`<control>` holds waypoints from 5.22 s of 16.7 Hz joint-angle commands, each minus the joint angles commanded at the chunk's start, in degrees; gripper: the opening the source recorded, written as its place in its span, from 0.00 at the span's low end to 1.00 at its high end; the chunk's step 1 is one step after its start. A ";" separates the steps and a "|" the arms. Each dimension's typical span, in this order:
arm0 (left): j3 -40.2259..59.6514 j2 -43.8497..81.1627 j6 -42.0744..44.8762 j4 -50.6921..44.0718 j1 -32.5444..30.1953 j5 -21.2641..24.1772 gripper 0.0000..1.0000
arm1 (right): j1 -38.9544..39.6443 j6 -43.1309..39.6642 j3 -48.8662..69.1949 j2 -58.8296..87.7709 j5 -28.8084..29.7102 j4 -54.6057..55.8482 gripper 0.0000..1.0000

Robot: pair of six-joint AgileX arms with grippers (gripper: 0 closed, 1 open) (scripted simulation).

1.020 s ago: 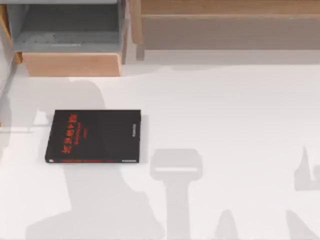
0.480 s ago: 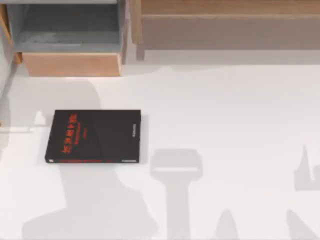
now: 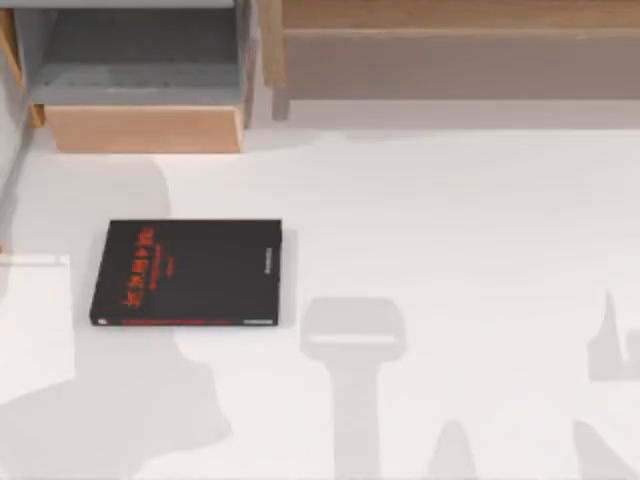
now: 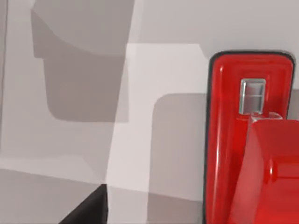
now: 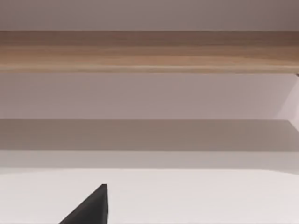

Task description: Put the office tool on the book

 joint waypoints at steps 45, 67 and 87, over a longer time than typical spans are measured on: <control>-3.43 -9.19 -6.84 -3.06 -1.15 1.82 0.00 | 0.00 0.00 0.00 0.00 0.00 0.00 1.00; -84.85 -51.94 -29.72 33.77 -38.50 -3.72 0.00 | 0.00 0.00 0.00 0.00 0.00 0.00 1.00; -92.74 -50.91 -31.32 41.97 -41.35 -3.84 0.08 | 0.00 0.00 0.00 0.00 0.00 0.00 1.00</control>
